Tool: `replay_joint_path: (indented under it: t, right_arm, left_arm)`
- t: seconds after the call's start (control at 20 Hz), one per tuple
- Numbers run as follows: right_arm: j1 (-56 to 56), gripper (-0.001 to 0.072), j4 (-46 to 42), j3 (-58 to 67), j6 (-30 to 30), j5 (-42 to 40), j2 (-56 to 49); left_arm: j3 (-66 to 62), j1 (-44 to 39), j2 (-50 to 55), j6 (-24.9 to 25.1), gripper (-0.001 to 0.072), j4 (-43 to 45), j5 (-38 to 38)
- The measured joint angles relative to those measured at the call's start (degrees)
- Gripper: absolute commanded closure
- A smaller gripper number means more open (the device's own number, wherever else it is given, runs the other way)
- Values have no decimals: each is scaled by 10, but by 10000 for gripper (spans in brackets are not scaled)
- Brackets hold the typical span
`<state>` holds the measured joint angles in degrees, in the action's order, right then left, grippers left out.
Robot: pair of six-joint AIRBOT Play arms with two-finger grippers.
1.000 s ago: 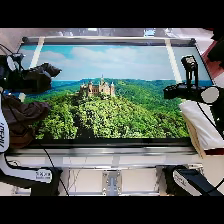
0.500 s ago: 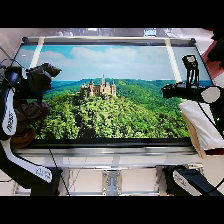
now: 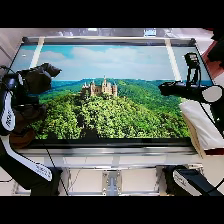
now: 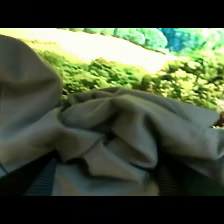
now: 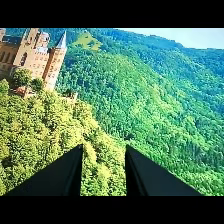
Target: Fold the shirts.
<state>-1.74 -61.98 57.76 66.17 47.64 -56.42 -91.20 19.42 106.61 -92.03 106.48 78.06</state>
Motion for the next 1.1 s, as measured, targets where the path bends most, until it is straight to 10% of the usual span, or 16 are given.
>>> replay_joint_path:
  t: [0.6, 0.85, 1.1]
  right_arm:
    - [0, 402, 36, 0, 0, -13, 0]
    - [0, 402, 9, 0, 0, -26, 0]
    - [0, 402, -39, 0, -1, -61, 0]
  left_arm:
    - [-55, -47, -41, 50, 693, -195, 4]
    - [-95, -179, -72, 98, 693, -401, -1]
    - [-104, -372, -77, 112, 694, -373, -37]
